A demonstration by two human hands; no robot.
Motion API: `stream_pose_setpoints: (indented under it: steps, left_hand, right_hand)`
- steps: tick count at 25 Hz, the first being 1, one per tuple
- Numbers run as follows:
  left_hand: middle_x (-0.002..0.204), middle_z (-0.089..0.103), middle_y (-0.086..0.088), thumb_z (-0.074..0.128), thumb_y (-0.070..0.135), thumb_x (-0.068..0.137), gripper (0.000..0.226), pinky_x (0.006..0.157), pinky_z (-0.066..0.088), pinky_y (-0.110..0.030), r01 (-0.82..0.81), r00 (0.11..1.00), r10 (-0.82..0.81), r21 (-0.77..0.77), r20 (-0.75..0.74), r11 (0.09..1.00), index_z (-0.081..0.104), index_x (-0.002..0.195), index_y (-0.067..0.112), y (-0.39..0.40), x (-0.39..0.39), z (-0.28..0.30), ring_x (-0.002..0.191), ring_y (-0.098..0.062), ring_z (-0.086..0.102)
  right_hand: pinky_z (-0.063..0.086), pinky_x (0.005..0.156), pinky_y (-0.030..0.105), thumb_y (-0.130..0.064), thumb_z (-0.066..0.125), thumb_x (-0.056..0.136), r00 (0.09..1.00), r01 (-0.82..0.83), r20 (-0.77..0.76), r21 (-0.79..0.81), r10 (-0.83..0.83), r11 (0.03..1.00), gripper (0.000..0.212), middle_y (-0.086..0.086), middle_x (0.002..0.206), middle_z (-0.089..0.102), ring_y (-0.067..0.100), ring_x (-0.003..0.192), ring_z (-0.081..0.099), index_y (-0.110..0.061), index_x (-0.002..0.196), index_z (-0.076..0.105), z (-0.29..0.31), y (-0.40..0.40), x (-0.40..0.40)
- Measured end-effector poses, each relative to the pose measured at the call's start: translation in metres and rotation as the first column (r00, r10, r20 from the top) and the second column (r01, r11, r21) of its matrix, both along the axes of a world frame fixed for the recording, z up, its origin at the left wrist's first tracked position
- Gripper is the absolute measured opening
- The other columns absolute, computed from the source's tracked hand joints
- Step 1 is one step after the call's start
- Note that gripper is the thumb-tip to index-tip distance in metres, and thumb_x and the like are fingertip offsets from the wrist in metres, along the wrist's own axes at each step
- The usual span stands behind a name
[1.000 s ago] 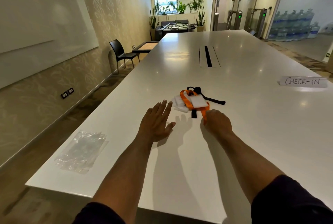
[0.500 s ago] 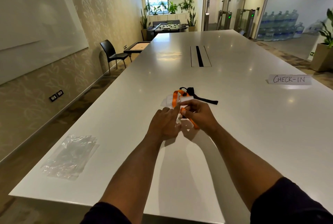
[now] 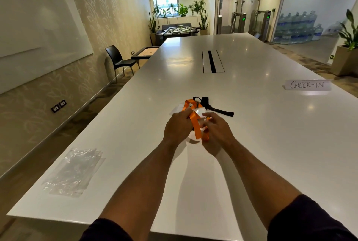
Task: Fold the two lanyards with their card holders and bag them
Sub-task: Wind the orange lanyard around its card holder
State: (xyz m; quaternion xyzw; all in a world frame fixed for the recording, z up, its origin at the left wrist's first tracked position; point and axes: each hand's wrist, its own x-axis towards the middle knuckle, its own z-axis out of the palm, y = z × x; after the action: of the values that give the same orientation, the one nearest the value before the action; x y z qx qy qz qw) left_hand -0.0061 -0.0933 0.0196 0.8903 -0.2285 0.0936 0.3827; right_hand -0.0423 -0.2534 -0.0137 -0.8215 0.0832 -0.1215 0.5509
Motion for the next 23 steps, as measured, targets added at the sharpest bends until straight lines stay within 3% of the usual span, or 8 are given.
stream_pose_setpoints:
  steps: [2,5,8,10,12,16,20,23]
  left_hand:
    - [0.082,0.067,-0.002,0.046,0.027,0.099,0.021,0.068,0.048,-0.03,0.003,1.0,-0.003,-0.075,-0.005,0.997,0.063,0.088,0.021,-0.003,0.004,0.012,0.074,-0.018,0.062]
    - [0.079,0.067,0.003,0.05,0.022,0.096,0.018,0.065,0.044,-0.018,-0.009,1.0,0.007,-0.157,-0.013,0.988,0.066,0.09,0.018,-0.008,0.007,0.033,0.073,-0.012,0.062]
    - [0.083,0.066,0.005,0.052,0.017,0.097,0.015,0.069,0.044,-0.017,-0.018,0.999,0.01,-0.288,-0.03,0.957,0.066,0.092,0.021,-0.013,0.008,0.05,0.074,-0.004,0.06]
    - [0.087,0.069,0.001,0.055,0.014,0.098,0.016,0.077,0.053,-0.027,-0.028,0.995,-0.016,-0.421,-0.101,0.907,0.067,0.091,0.022,-0.018,0.01,0.061,0.082,-0.013,0.066]
    - [0.092,0.071,-0.002,0.055,0.015,0.1,0.018,0.084,0.058,-0.038,-0.072,0.977,-0.046,-0.525,-0.208,0.848,0.067,0.093,0.027,-0.021,0.012,0.073,0.093,-0.024,0.07]
    - [0.085,0.079,-0.002,0.041,0.022,0.106,0.025,0.086,0.059,-0.034,-0.027,0.925,-0.219,-0.629,-0.311,0.777,0.065,0.103,0.022,-0.025,0.012,0.091,0.086,-0.016,0.076]
    - [0.115,0.073,-0.017,0.036,0.03,0.108,0.033,0.102,0.05,-0.048,-0.033,0.897,-0.298,-0.722,-0.326,0.691,0.058,0.127,0.014,-0.029,0.014,0.104,0.111,-0.032,0.069]
    - [0.124,0.069,-0.016,0.033,0.034,0.108,0.042,0.107,0.045,-0.053,-0.039,0.869,-0.362,-0.776,-0.337,0.63,0.05,0.138,0.011,-0.027,0.018,0.105,0.116,-0.035,0.066]
  right_hand:
    - [0.051,0.094,0.038,-0.011,0.054,0.097,0.996,-0.028,-0.091,-0.175,0.013,0.984,0.058,0.009,0.135,0.063,0.024,0.109,0.062,-0.03,0.15,0.042,-0.008,0.0,0.0]
    - [0.053,0.094,0.04,-0.014,0.06,0.095,0.995,-0.076,-0.081,-0.207,0.06,0.975,0.086,0.011,0.14,0.059,0.027,0.109,0.065,-0.042,0.16,0.01,-0.015,0.005,-0.002]
    - [0.05,0.103,0.044,-0.021,0.073,0.092,0.997,-0.073,-0.037,-0.266,0.066,0.961,0.109,0.008,0.162,0.037,0.032,0.131,0.056,-0.035,0.161,-0.011,-0.014,0.006,0.006]
    - [0.045,0.112,0.049,-0.027,0.079,0.088,0.999,-0.049,-0.015,-0.279,0.046,0.959,0.118,0.007,0.166,0.03,0.033,0.142,0.047,-0.028,0.16,-0.014,-0.011,0.004,0.015]
    - [0.041,0.115,0.05,-0.036,0.082,0.084,0.999,-0.03,-0.038,-0.243,0.022,0.97,0.12,0.007,0.165,0.032,0.032,0.144,0.044,-0.026,0.161,-0.01,-0.008,0.002,0.025]
    - [0.042,0.111,0.051,-0.057,0.073,0.084,0.996,0.022,-0.078,-0.277,-0.046,0.961,0.099,0.001,0.161,0.041,0.028,0.143,0.047,-0.03,0.161,0.017,-0.011,0.004,0.034]
    - [0.046,0.106,0.047,-0.063,0.063,0.089,0.991,0.114,-0.029,-0.313,-0.13,0.943,0.068,0.0,0.15,0.054,0.025,0.135,0.054,-0.031,0.147,0.047,-0.015,0.005,0.035]
    - [0.047,0.104,0.042,-0.06,0.07,0.086,0.999,0.05,0.002,-0.2,-0.051,0.979,0.066,-0.001,0.146,0.056,0.023,0.13,0.056,-0.032,0.142,0.05,-0.01,0.008,0.035]
